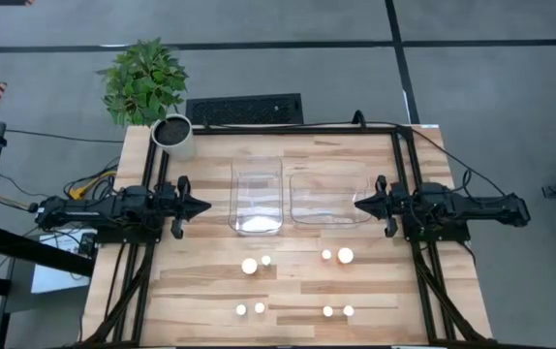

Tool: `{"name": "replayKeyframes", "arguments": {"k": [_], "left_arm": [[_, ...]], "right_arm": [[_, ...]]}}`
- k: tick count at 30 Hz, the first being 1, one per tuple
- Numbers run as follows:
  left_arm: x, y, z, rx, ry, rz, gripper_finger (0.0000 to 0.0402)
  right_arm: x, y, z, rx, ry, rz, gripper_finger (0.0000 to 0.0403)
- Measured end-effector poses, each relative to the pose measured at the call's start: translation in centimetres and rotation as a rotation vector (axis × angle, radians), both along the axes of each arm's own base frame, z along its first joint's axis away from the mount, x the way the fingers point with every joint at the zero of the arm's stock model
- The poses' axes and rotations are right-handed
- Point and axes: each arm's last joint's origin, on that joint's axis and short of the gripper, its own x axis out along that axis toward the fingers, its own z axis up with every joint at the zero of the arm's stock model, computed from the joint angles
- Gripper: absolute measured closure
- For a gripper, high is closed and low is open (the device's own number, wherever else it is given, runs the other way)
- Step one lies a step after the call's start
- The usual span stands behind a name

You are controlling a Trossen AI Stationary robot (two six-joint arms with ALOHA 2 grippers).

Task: Pick and place medicine bottles into bin by pill shape (circle, oval)
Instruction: Put the right big orange pill bottle into the right transparent bin

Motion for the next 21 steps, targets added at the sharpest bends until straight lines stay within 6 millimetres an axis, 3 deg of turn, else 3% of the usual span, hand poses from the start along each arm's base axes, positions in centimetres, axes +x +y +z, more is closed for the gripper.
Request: {"name": "replayKeyframes", "arguments": {"k": [12,16,21], "left_arm": [[-0.1,0.2,1.1,-0.040,-0.114,0.049,0.0386],[-0.3,-0.1,2.2,-0.059,-0.234,-0.030,0.0346],[-0.8,-0.2,3.8,-0.050,-0.405,-0.097,0.0284]], "right_arm": [[-0.2,-0.1,1.1,0.027,-0.050,-0.028,0.0351],[-0.9,-0.1,3.8,-0.049,-0.140,-0.054,0.0307],[-1.6,-0.2,6.6,-0.126,-0.188,-0.098,0.0218]]}}
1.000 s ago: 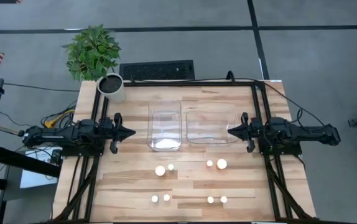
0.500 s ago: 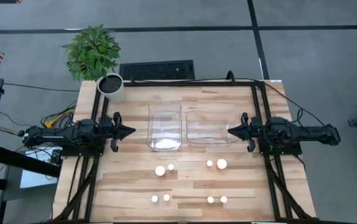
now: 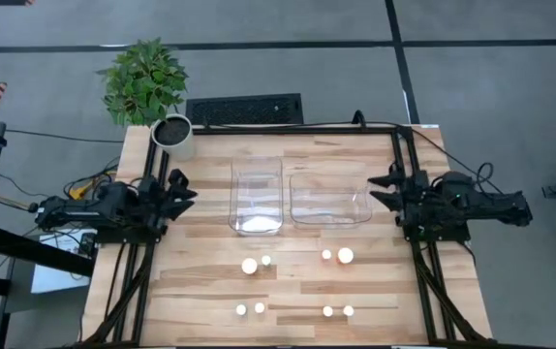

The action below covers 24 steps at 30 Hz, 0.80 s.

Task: Pick and place medicine bottles into bin by pill shape (circle, oval)
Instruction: Put the right big orange pill bottle into the right transparent bin

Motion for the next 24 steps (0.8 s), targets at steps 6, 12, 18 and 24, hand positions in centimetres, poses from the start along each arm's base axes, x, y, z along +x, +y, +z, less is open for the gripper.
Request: {"name": "replayKeyframes", "arguments": {"k": [6,12,18,24], "left_arm": [[-0.8,-0.2,1.9,-0.032,-0.132,-0.085,0.0215],[-1.5,-0.2,4.2,-0.010,-0.139,-0.092,0.0158],[-1.4,-0.2,5.7,-0.020,-0.047,-0.077,0.0132],[-0.2,-0.2,5.9,-0.016,0.051,-0.071,0.0131]], "right_arm": [[-0.8,0.0,3.3,0.062,0.131,0.012,0.0150],[-0.1,0.1,5.9,0.116,0.355,0.019,0.0153],[1.5,0.5,8.4,0.178,0.610,0.037,0.0162],[3.1,1.5,8.8,0.280,0.891,0.064,0.0163]]}}
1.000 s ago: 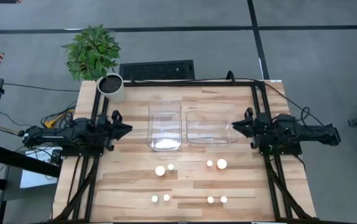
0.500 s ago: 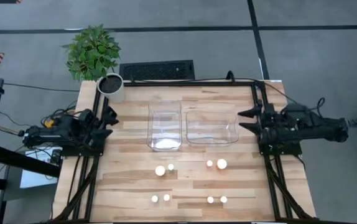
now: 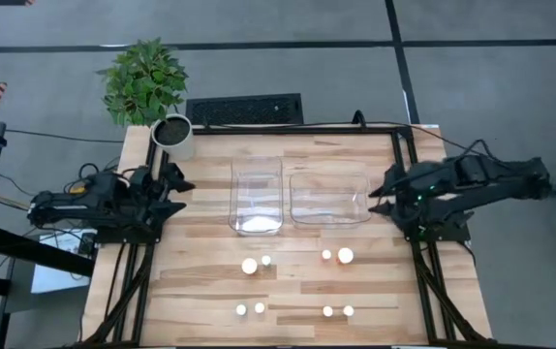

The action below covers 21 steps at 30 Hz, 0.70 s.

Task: Pick and place medicine bottles into bin by pill shape (circle, oval)
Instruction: Put the right big orange pill bottle into the right transparent bin

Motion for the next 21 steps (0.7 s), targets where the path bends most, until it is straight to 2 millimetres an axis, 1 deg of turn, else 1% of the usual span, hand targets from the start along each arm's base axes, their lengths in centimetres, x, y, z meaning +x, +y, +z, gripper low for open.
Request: {"name": "replayKeyframes", "arguments": {"k": [4,7,14,21], "left_arm": [[0.7,0.1,-0.3,0.021,0.039,0.026,0.0131],[1.0,0.1,-0.4,0.030,0.055,0.045,0.0132],[1.1,0.1,-0.3,0.030,0.049,0.044,0.0132],[1.1,0.1,-0.3,0.031,0.049,0.044,0.0132]], "right_arm": [[0.8,1.3,-1.0,0.096,0.141,0.028,0.0163],[1.4,2.6,-1.8,0.130,0.230,0.041,0.0163],[2.9,6.0,-3.4,0.057,0.324,0.063,0.0163],[4.7,9.1,-5.2,-0.013,0.344,0.059,0.0163]]}}
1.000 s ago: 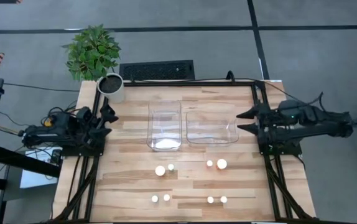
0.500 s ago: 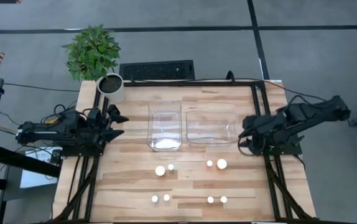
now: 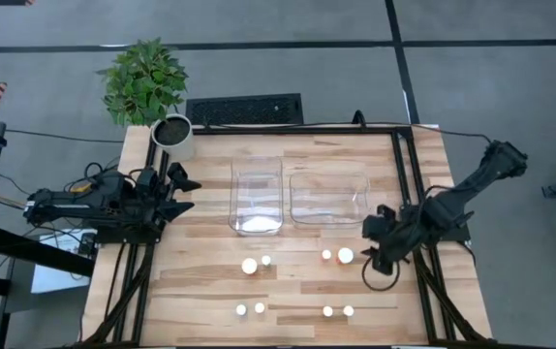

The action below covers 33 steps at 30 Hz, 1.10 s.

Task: Pick and place medicine bottles into bin by pill shape (circle, oval)
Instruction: Put the right big orange pill bottle into the right transparent bin

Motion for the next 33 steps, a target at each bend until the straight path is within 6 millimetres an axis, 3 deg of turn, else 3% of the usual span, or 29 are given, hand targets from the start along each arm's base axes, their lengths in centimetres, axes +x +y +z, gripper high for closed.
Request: {"name": "replayKeyframes", "arguments": {"k": [11,22,33], "left_arm": [[0.0,0.0,0.0,0.007,0.001,-0.005,0.0132],[0.0,0.0,-0.1,0.011,0.013,-0.006,0.0132],[0.0,-0.2,-0.1,0.034,0.014,-0.079,0.0132]], "right_arm": [[2.8,2.8,-3.7,-0.129,0.079,0.031,0.0148],[6.0,2.5,-6.7,-0.171,0.155,0.046,0.0111],[6.7,2.2,-7.5,-0.107,0.207,0.052,0.0111]]}}
